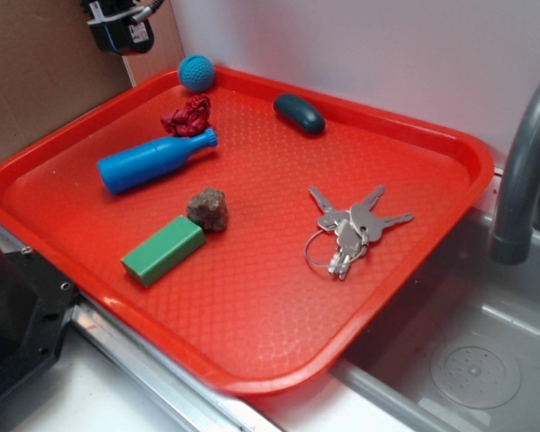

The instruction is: Grab the red paper.

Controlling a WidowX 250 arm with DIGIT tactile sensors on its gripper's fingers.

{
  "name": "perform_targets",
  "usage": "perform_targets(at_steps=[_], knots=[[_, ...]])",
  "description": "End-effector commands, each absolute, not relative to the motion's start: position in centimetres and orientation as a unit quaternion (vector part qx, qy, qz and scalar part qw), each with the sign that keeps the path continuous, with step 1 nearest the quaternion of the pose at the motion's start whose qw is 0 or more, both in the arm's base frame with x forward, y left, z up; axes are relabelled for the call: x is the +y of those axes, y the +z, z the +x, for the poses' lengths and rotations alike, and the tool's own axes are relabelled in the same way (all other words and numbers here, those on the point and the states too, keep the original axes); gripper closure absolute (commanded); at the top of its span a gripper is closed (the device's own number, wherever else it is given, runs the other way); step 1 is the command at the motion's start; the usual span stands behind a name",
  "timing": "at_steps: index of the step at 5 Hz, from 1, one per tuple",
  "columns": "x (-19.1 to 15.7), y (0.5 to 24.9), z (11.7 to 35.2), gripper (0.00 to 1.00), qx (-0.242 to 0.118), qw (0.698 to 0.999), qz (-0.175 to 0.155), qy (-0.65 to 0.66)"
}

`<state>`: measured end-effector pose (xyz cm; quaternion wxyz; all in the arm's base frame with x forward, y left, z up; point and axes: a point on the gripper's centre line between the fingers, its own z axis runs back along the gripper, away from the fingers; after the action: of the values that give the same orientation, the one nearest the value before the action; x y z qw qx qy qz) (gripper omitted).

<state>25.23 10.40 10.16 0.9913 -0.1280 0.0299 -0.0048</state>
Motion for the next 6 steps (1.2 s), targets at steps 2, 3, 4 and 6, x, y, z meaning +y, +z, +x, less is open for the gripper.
perform_targets(at_steps=[2, 3, 4, 6], knots=[[10.1, 8.3, 26.9, 0.0, 0.026, 0.991, -0.128, -0.037], [8.3, 7.6, 27.0, 0.0, -0.029, 0.995, -0.086, -0.052], [6.6, 6.7, 27.6, 0.0, -0.066, 0.995, -0.049, -0.059], [6.2, 4.3, 29.9, 0.0, -0.045, 0.996, -0.048, -0.058]])
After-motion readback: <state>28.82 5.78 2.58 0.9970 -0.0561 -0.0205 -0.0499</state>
